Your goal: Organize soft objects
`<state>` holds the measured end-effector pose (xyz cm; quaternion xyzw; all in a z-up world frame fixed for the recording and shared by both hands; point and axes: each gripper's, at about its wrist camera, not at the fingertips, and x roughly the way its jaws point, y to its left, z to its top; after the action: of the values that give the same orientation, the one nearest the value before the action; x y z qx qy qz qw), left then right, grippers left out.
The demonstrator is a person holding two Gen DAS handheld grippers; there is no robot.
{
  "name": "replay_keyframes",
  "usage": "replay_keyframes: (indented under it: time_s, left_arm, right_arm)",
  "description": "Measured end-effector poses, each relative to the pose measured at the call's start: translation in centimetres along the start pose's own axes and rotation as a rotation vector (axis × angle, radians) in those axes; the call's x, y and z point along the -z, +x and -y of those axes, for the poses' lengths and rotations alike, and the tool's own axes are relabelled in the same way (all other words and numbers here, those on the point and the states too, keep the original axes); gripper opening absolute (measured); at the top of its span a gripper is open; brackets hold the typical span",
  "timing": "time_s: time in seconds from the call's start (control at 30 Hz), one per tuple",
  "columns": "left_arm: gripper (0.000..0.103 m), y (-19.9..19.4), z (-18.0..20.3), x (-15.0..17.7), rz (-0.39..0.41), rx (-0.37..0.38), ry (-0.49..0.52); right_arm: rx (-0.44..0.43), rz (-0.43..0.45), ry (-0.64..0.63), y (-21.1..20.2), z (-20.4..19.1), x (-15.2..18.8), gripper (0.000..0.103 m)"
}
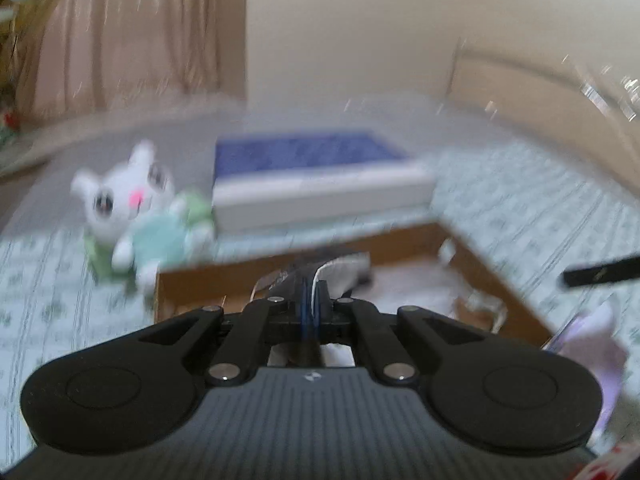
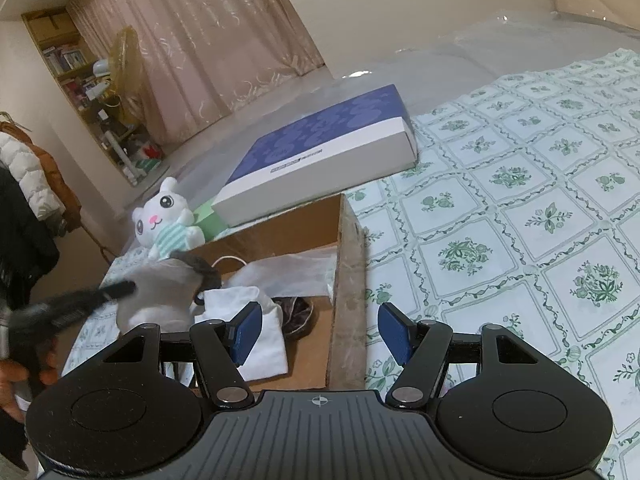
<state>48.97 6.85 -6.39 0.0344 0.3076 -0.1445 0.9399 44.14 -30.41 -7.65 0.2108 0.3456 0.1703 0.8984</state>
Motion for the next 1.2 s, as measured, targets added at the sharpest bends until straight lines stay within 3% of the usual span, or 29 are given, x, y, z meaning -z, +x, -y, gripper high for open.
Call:
replay_keyframes:
  time_s: [0.13, 0.27, 0.33, 0.4, 0.9, 1.2]
  left_arm:
    - [0.007, 1.1, -1.3, 2.0, -0.098, -0.072, 0.005]
    - [0.013, 0.2, -2.5, 3.0, -0.116, -0.084, -0.008]
    - [0.030, -0.6, -3.0, 3.3, -0.110, -0.079, -0.018]
    - [0.035, -1.4, -3.3, 3.5, -0.105, -0.076, -0.033]
    - [0.038, -10.5, -2.5, 6.4, -0.077, -0.111, -0.084]
    - [0.038, -16.7, -0.9, 10.4, -0.093, -0.161, -0.142]
  right_arm:
    - [0.004, -0.005, -0.012, -0.1, 0.2, 0.2, 0.065]
    - [-0.006, -0.001, 0.004, -0.3, 0.2, 0.4, 0.065]
    - [-0.016, -0.003, 0.009, -0.6, 0.0, 0.5, 0.065]
    - [-0.023, -0.005, 0.008, -0.9, -0.3, 0.7, 0.065]
    - [-0.054, 0.027, -0.116, -6.7, -4.7, 4.8, 0.065]
    - [-0.041, -0.034, -0.180, -8.9, -7.3, 9.2, 0.065]
